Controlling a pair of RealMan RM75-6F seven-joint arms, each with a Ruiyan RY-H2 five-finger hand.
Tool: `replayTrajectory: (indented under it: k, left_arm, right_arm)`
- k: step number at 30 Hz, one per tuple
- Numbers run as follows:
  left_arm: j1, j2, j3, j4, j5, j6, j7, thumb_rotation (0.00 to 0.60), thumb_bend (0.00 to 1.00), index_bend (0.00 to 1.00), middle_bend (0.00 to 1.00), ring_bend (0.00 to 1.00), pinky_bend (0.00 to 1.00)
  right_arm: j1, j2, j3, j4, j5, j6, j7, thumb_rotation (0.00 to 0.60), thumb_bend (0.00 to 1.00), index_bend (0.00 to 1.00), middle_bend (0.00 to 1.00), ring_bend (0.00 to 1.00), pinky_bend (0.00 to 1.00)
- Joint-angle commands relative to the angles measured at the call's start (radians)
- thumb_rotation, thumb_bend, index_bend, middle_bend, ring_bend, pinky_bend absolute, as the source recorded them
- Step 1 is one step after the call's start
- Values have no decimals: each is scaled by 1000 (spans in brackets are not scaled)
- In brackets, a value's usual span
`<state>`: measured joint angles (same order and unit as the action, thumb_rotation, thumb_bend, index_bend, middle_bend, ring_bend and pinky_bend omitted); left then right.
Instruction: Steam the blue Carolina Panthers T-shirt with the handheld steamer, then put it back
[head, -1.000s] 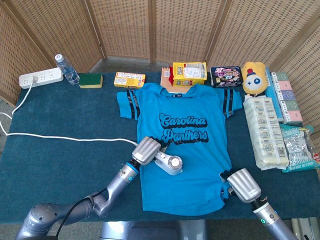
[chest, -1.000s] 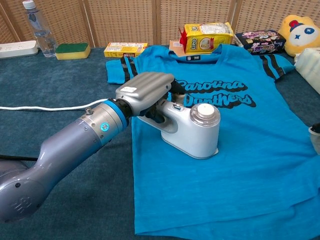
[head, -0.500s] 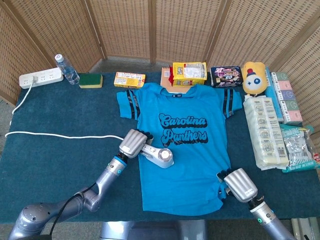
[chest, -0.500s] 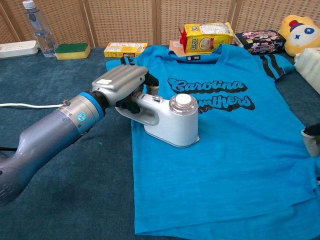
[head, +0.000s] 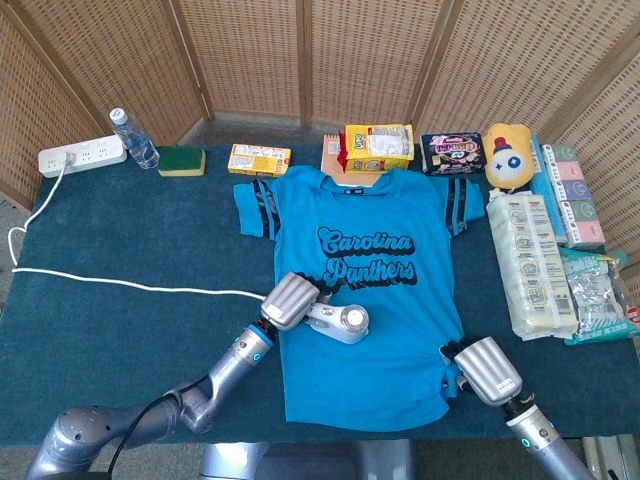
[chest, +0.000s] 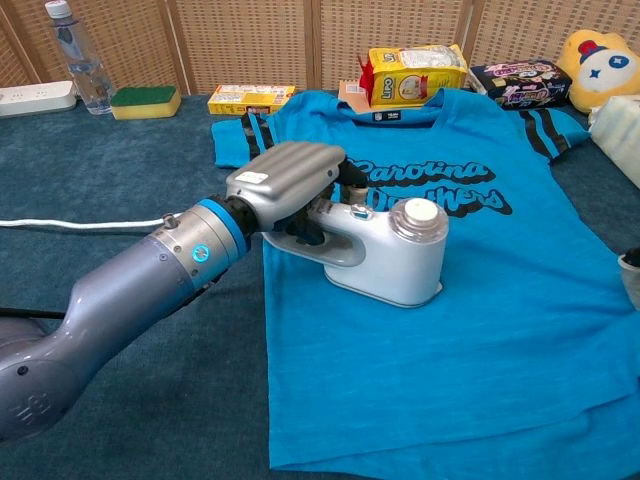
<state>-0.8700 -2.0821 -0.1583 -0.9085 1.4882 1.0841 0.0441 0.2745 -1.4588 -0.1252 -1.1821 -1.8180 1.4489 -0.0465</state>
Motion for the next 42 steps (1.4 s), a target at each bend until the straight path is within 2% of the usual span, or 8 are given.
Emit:
replayTrajectory:
  k: [1,14,32,37,42]
  left_arm:
    - [-9,-16,-1,-6,3,-5,9,600,433,596,698,620,583]
    - [-19,-39,-29,12,-14,-11,23,600,435,596,698,620,583]
    - [-18,-35,-75,143,-69,-20,11,600,434,597,698,620,583]
    - [-8,-13,-58,117,-53,-2,-13,600,434,596,698,620,583]
    - [20,37,-8,41,-8,32,-39,600,432,596,698,620,583]
  right_arm:
    - [-2,1,0,3,0,3,4,600,487,702,630,668,798]
    - [-5,1,1,13,2,6,15,600,488,702,630,670,798]
    - [-4,1,2,4,4,0,4,600,488,703,631,670,799]
    - [-5,1,2,3,3,1,4,600,488,703,630,670,798]
    - [-6,1,2,2,0,3,1,600,488,703,630,670,799]
